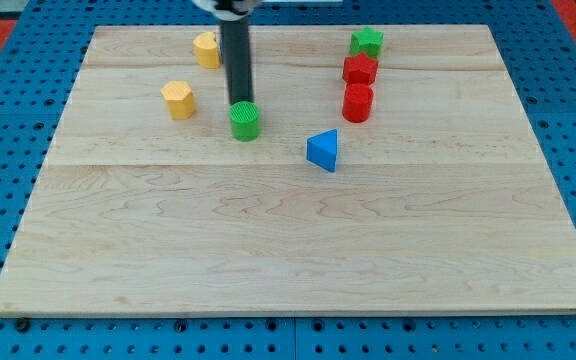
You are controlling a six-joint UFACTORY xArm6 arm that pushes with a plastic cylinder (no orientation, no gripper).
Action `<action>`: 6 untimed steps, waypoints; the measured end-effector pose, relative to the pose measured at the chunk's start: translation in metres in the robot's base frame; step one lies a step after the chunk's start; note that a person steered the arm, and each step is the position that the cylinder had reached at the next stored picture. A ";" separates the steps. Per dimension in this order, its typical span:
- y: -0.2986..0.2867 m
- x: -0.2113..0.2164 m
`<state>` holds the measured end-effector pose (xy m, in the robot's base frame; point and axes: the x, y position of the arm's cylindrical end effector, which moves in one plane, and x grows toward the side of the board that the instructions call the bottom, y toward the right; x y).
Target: Place the green circle at the bottom of the red circle
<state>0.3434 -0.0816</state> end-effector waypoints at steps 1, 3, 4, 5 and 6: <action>-0.018 0.020; 0.064 0.042; 0.040 0.036; 0.024 0.004; 0.065 0.011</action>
